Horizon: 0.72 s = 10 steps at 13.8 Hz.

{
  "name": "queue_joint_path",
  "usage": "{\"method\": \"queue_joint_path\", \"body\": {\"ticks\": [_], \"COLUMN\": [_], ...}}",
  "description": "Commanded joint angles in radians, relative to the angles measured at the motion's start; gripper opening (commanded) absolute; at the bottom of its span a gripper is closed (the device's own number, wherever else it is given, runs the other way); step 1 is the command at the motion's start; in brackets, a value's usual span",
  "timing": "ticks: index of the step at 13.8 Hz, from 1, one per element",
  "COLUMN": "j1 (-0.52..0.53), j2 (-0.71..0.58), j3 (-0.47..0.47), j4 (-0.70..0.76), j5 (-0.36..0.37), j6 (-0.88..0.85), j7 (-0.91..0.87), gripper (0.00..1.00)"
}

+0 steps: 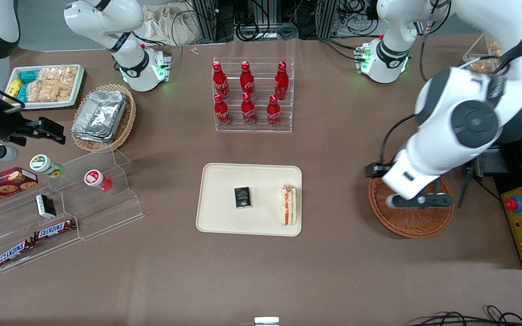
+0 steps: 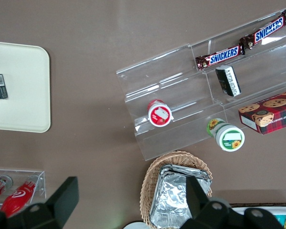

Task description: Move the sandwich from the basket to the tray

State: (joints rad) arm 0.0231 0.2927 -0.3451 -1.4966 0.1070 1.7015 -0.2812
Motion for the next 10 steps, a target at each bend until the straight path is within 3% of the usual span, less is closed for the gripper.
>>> {"method": "queue_joint_path", "body": {"ticks": [1,5,10], "j1": [0.028,0.029,0.043], "j2": [-0.160,-0.256,-0.149], "j3": [0.078,0.217,0.245], "j4": [-0.165,-0.251,-0.119], "j5": [-0.045,-0.052,-0.046], "j6": [0.020,0.014,-0.051], "j7": [0.150,0.383,0.467], "gripper": [1.00,1.00,1.00]}}
